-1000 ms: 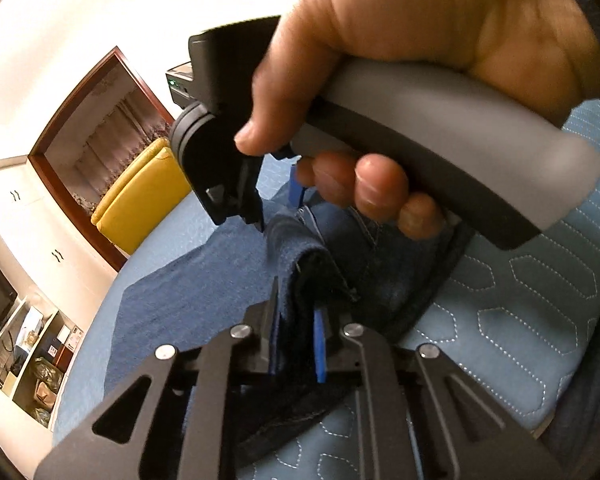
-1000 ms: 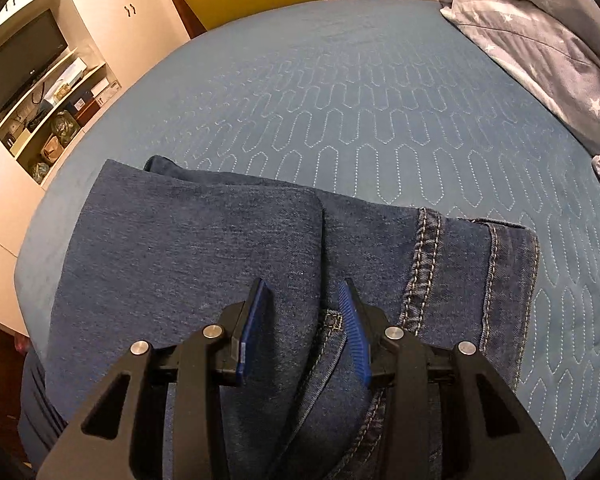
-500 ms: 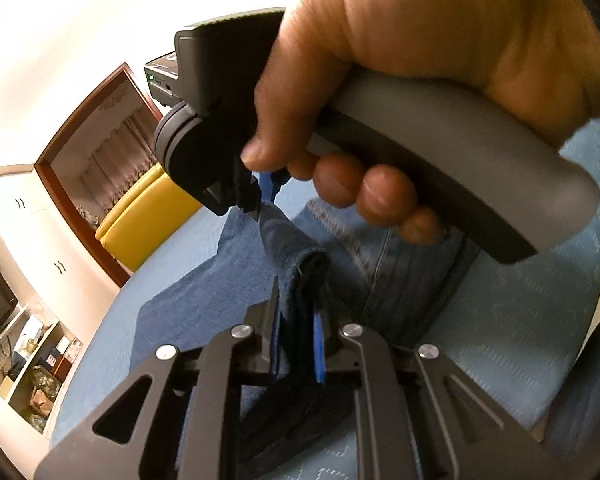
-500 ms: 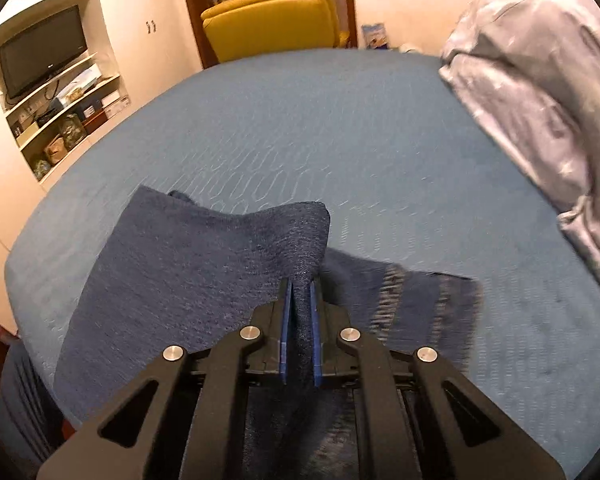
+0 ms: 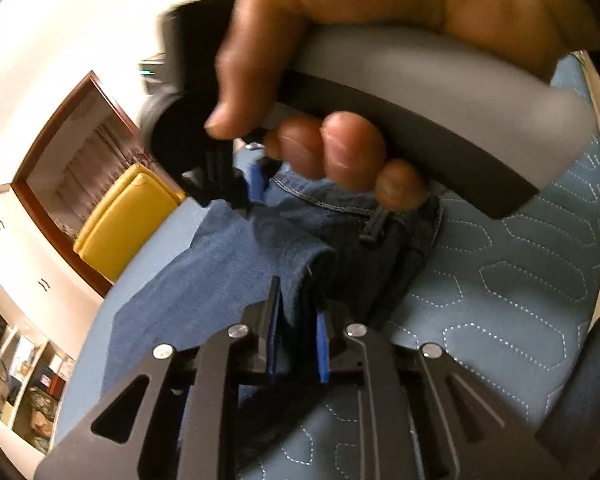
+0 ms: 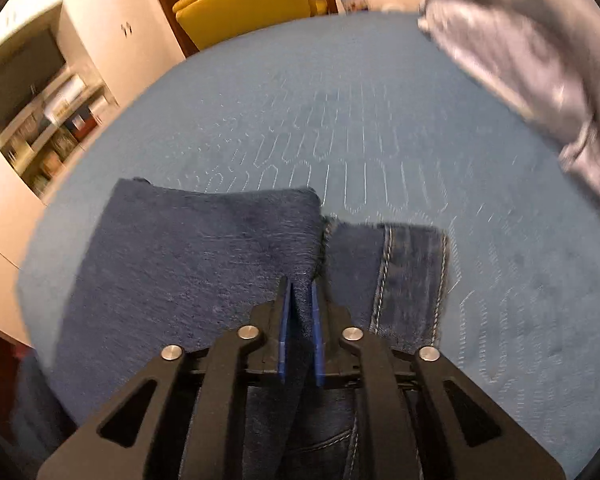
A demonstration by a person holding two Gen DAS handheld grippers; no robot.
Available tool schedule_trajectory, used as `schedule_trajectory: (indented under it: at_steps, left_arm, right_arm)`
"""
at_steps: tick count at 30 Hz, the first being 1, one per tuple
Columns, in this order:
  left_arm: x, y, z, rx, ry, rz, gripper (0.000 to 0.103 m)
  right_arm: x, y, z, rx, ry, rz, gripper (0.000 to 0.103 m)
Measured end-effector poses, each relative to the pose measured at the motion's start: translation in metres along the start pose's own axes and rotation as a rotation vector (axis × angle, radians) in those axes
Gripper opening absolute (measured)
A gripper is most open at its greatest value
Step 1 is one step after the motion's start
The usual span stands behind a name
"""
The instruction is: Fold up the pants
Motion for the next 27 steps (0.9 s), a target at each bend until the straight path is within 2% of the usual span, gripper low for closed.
schedule_trajectory:
  at_steps: [2,3,5,7,9,12,14,15,20,24,27]
  left_arm:
    - [0.002,-0.001,-0.002,-0.001,0.010,-0.008,0.027]
    - [0.002,-0.003,-0.002,-0.001,0.003,-0.013,0.032]
    - [0.002,-0.007,-0.001,0.002,-0.005,-0.019,0.032]
    - [0.003,-0.007,-0.002,0.008,-0.013,-0.012,0.021]
    - [0.004,-0.004,-0.002,0.035,-0.028,0.001,0.014]
    - [0.010,0.003,-0.005,0.089,-0.051,0.040,0.012]
    - [0.016,0.006,-0.006,0.108,-0.062,0.053,0.012]
    - [0.019,0.007,-0.007,0.112,-0.063,0.059,0.012]
    - [0.035,0.016,-0.001,0.102,-0.088,0.107,0.011]
    - [0.045,0.019,0.014,0.050,-0.122,0.135,0.011]
    - [0.047,0.018,0.025,0.010,-0.138,0.129,0.011]
  right_arm:
    - [0.003,0.003,0.007,0.064,-0.027,0.002,0.025]
    - [0.005,0.004,0.010,0.096,-0.033,-0.009,0.025]
    - [0.009,0.001,0.014,0.122,-0.036,-0.037,0.025]
    - [0.012,-0.003,0.017,0.135,-0.038,-0.064,0.025]
    - [0.015,-0.003,0.013,0.130,-0.024,-0.077,0.025]
    - [0.021,0.001,0.005,0.118,0.010,-0.083,0.023]
    - [0.025,0.003,0.003,0.129,0.010,-0.084,0.010]
    - [0.028,0.006,0.000,0.122,0.022,-0.086,0.007]
    - [0.033,0.035,-0.003,0.091,0.055,-0.021,0.005]
    - [0.025,0.055,0.007,0.019,0.060,0.015,0.005]
    - [0.016,0.058,0.022,0.007,0.028,0.022,0.005]
Point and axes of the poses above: each gripper's, at about its wrist camera, not at the fingertips, and y roughly against the way its jaws point, z to its right, x to its top, the point moved 2 cm from there along -y, roughly the way its jaws point, and after that the axes turned 14 degrees about x, right-handed, at the moved point
